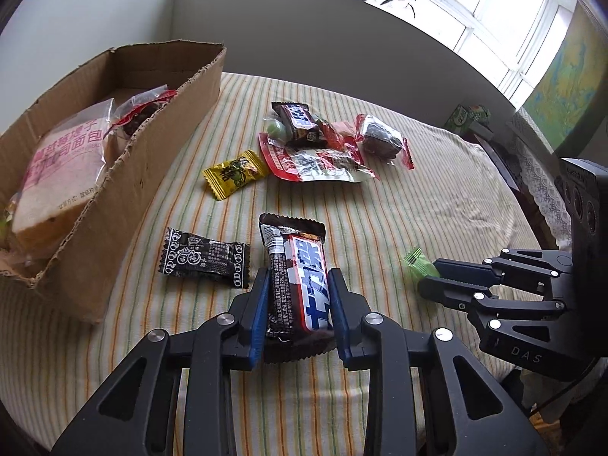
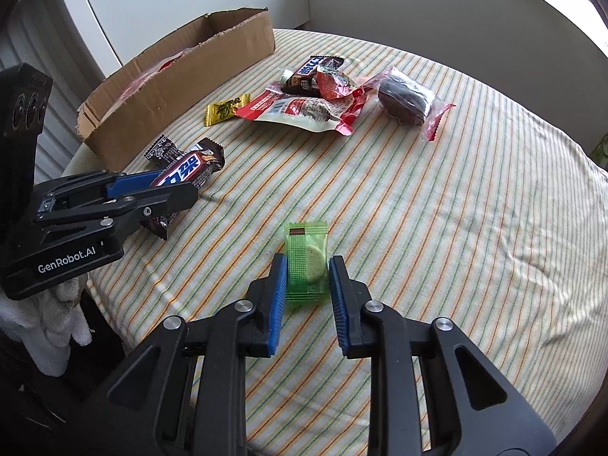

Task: Organize snacks
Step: 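Grasp the Snickers bar with left gripper while right grasps green candy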

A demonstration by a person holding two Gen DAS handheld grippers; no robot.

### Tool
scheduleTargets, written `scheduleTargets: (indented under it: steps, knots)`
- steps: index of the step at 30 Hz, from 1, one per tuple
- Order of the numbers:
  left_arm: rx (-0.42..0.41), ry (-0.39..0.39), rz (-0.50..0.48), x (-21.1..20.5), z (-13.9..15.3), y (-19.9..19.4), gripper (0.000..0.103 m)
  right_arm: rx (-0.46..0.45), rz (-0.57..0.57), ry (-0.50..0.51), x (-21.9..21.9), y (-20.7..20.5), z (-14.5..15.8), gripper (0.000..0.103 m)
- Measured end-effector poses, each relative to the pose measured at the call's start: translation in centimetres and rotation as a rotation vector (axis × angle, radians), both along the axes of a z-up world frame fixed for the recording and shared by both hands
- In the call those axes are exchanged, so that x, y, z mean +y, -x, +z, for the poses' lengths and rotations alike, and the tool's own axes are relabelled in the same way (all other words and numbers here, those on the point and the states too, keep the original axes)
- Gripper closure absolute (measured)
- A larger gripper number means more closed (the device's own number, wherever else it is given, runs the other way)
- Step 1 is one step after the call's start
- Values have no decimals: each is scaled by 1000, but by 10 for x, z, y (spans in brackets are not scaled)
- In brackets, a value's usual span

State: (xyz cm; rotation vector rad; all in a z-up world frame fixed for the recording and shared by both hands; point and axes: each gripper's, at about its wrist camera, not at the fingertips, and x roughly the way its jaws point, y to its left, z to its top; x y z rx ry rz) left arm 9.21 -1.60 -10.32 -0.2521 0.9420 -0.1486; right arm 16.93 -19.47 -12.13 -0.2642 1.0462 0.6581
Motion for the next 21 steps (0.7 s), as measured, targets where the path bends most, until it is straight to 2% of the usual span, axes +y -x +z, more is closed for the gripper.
scheduleTargets:
  steps: [12, 21]
  knots:
    - [-58, 39, 3, 7, 24, 14, 75, -52, -39, -55, -6, 3, 34, 80]
    - [-134, 15, 69, 45, 54, 18, 75, -134, 17, -85, 35, -8, 77, 80]
